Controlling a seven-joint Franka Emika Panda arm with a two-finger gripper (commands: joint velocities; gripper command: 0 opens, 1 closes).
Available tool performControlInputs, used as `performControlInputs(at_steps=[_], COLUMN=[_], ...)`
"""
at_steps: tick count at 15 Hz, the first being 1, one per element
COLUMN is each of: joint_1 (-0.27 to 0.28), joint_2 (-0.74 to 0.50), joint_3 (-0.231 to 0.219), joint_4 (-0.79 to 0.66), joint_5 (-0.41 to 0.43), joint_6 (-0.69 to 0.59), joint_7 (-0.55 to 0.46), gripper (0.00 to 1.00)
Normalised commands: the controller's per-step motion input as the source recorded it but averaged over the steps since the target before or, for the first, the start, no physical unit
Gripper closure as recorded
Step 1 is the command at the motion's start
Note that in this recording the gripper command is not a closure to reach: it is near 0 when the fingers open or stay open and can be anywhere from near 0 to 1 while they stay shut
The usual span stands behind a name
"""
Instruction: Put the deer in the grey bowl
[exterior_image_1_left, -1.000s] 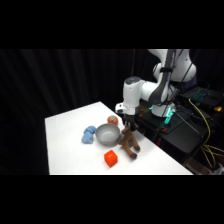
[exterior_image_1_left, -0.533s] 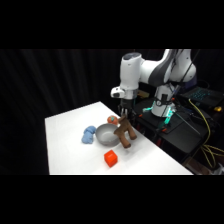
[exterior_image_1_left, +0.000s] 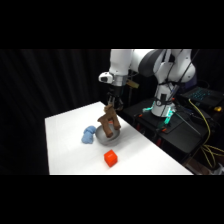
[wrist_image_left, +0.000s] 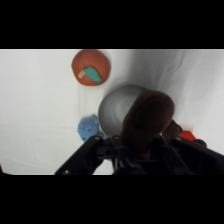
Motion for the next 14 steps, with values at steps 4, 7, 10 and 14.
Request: performControlInputs(at_steps=[4,7,10,14], joint_1=[-0.116,-0.030,-0.027,-0.041], joint_2=[0.27,0.14,0.02,-0.08], joint_3=[-0.001,-0.033,-0.059,-0.071], joint_4=[0.29,0.15,0.04,-0.09], joint_5=[-0.192,-0.120,-0.111,-0.040], joint_6=[0.01,-0.01,-0.01,0.00], joint_7=[0.16,0.10,0.06,-0.03], gripper=[0.56,0.56,0.56,0.00])
